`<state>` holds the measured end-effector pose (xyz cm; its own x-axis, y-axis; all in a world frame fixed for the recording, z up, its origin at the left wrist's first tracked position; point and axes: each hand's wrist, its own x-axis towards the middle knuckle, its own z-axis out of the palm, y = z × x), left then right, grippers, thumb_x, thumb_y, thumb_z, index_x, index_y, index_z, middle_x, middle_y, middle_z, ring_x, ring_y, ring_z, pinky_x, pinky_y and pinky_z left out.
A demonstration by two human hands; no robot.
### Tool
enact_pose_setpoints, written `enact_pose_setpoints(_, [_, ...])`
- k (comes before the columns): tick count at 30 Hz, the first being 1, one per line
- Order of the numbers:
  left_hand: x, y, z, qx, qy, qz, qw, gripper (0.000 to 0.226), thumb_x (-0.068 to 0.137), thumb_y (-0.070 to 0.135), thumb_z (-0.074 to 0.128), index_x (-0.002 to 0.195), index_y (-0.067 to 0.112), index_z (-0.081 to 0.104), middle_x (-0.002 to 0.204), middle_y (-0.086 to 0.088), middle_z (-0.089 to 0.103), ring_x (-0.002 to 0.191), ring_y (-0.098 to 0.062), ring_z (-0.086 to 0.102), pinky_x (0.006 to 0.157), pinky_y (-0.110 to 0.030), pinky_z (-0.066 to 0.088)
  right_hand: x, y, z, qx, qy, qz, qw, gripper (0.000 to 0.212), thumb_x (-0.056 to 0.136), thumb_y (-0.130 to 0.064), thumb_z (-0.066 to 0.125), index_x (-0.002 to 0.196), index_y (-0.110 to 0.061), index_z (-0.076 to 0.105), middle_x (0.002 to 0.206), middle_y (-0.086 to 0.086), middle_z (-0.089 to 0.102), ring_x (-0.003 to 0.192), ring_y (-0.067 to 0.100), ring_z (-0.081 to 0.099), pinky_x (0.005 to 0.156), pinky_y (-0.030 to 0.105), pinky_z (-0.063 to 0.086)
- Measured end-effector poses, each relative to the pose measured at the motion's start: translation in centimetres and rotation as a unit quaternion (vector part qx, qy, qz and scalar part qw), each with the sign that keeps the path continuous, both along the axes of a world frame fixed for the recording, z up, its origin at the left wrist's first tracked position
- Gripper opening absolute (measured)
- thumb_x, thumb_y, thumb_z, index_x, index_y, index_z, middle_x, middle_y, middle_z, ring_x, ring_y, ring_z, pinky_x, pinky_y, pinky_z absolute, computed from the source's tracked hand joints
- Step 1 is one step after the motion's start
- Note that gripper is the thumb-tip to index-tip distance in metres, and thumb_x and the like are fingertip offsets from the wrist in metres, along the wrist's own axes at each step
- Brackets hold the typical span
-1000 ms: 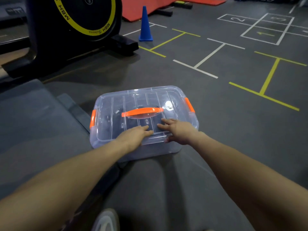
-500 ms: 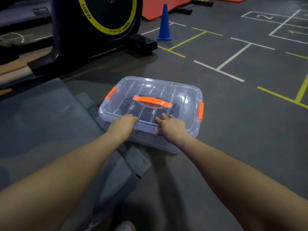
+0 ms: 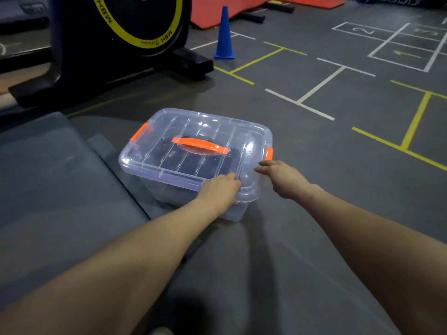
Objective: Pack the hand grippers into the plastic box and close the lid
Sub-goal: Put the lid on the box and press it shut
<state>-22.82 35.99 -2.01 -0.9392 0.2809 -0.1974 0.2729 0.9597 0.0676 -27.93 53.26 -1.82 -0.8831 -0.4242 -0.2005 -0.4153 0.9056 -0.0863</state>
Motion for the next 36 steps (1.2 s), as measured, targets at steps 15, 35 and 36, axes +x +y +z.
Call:
enact_pose_setpoints(15, [3.4, -6.5, 1.4, -0.165, 0.011, -0.082, 0.983, 0.025, 0.093, 0.011, 0.044, 0.117, 0.019, 0.046, 0.116, -0.005, 0.048, 0.111, -0.027, 0.057, 0.075, -0.040, 0.047, 1.8, -5.3, -0.4, 0.047, -0.021, 0.192, 0.980, 0.065, 0.083, -0.039, 0.064, 0.142, -0.027, 0.040, 0.140, 0.010, 0.046, 0.126, 0.028, 0.045, 0.105, 0.035, 0.036])
enact_pose_setpoints(35, [4.1, -13.7, 0.7, -0.007, -0.098, 0.121, 0.988, 0.055, 0.091, 0.044, 0.052, 0.135, 0.012, 0.046, 0.142, -0.004, 0.043, 0.130, -0.026, 0.045, 0.106, -0.041, 0.040, 3.1, -13.6, -1.0, 0.057, -0.035, 0.189, 0.980, 0.069, 0.082, -0.051, 0.058, 0.143, -0.037, 0.030, 0.149, 0.002, 0.030, 0.136, 0.030, 0.029, 0.101, 0.065, 0.032])
enact_pose_setpoints(36, [4.3, -13.5, 0.8, -0.014, -0.106, 0.118, 0.987, 0.055, 0.093, 0.042, 0.050, 0.138, 0.011, 0.043, 0.145, -0.004, 0.040, 0.133, -0.025, 0.042, 0.108, -0.041, 0.038, 3.3, -13.6, -0.8, 0.060, -0.040, 0.188, 0.979, 0.069, 0.082, -0.050, 0.059, 0.143, -0.037, 0.030, 0.149, 0.002, 0.030, 0.136, 0.030, 0.029, 0.102, 0.065, 0.032])
